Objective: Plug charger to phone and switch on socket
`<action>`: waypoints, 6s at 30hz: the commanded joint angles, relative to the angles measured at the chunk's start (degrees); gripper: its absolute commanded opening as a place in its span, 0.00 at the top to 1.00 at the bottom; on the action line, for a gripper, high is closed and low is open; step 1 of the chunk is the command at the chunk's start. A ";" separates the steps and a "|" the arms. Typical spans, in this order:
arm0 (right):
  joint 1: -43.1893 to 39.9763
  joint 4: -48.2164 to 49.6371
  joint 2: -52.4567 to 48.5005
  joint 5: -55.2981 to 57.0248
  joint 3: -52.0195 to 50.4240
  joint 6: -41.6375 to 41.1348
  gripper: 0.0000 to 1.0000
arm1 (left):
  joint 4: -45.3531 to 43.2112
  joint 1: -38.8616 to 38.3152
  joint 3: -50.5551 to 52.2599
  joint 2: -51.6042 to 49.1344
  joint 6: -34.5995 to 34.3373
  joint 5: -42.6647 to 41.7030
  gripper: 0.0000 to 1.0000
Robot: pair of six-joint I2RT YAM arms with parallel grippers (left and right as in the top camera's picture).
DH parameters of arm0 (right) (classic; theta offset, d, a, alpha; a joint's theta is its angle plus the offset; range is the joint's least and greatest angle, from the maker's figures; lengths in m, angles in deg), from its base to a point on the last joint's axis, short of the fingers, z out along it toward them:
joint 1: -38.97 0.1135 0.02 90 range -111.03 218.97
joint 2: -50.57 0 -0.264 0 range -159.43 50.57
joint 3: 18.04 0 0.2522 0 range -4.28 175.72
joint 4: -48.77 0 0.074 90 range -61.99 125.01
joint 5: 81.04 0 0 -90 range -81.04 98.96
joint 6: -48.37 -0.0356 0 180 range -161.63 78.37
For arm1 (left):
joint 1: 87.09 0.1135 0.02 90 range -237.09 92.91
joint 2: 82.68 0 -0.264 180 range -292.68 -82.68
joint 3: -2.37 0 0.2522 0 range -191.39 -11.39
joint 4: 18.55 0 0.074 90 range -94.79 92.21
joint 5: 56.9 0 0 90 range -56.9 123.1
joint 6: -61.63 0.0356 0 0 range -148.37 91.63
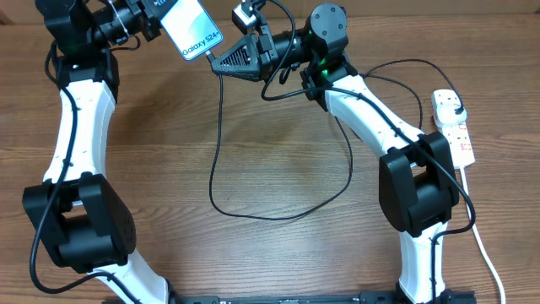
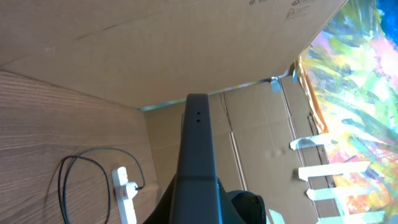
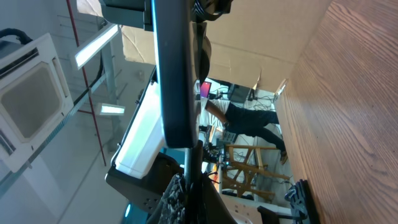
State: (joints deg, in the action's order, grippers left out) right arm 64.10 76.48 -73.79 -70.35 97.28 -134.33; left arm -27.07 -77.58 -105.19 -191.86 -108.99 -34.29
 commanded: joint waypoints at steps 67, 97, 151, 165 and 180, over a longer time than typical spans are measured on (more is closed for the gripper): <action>-0.13 0.48 0.59 0.35 0.83 0.61 0.96 | -0.24 -1.36 -1.20 1.68 1.38 -1.64 0.96; -0.13 0.50 0.59 3.82 0.83 -0.28 0.96 | -0.24 -1.36 -1.20 1.68 1.31 -2.29 0.95; -0.13 -1.36 0.57 5.70 0.83 1.68 0.96 | -0.28 -1.55 -1.20 1.68 1.11 -15.21 0.96; -0.13 -1.53 0.57 8.79 0.83 1.49 0.96 | -0.28 -2.16 -1.20 1.68 2.69 -16.94 0.96; -2.82 2.36 0.57 -0.24 0.83 1.66 0.02 | -0.26 0.04 -1.20 1.68 3.32 -15.54 0.96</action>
State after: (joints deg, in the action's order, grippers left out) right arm 62.74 77.57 -73.79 -68.43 97.28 -132.85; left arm -27.07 -78.86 -105.17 -191.86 -107.19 -48.09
